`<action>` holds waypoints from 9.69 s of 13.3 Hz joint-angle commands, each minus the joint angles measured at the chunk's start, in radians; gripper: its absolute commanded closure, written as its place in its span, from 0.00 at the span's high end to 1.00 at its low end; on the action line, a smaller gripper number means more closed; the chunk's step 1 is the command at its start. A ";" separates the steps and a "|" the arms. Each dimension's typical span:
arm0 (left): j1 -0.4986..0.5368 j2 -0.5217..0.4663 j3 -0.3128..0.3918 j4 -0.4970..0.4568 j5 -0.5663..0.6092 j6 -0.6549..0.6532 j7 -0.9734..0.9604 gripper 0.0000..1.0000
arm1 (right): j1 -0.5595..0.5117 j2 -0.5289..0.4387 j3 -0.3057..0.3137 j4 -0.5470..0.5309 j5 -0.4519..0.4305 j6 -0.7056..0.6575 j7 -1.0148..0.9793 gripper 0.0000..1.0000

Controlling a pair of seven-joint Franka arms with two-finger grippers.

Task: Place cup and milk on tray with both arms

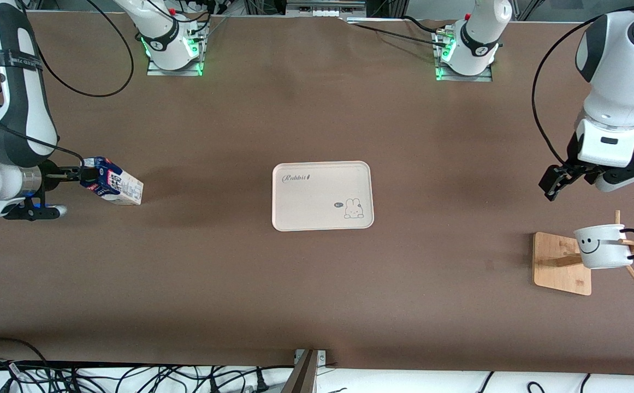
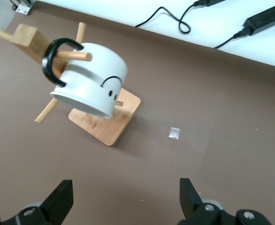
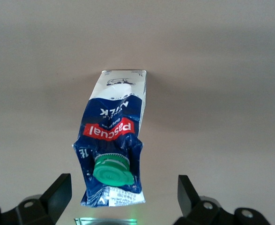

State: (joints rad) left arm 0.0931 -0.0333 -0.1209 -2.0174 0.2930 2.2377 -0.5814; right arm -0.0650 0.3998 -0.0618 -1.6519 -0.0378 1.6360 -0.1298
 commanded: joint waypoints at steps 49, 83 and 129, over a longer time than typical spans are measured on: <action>0.189 0.242 -0.031 0.032 -0.414 0.481 0.339 0.00 | 0.023 -0.217 0.348 -0.080 0.243 0.025 0.156 0.46; -0.055 0.182 -0.114 0.476 -0.400 -0.785 0.339 0.00 | 0.459 0.073 0.344 -0.006 0.136 0.450 0.527 0.46; -0.458 0.779 -0.125 0.827 -0.423 -0.652 -0.167 0.00 | -0.016 -0.250 0.229 0.231 -0.187 -0.206 -0.045 1.00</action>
State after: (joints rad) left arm -0.3256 0.6965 -0.2528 -1.2397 -0.1014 1.5487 -0.6753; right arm -0.0550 0.1374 0.1707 -1.4408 -0.2518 1.4307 -0.0724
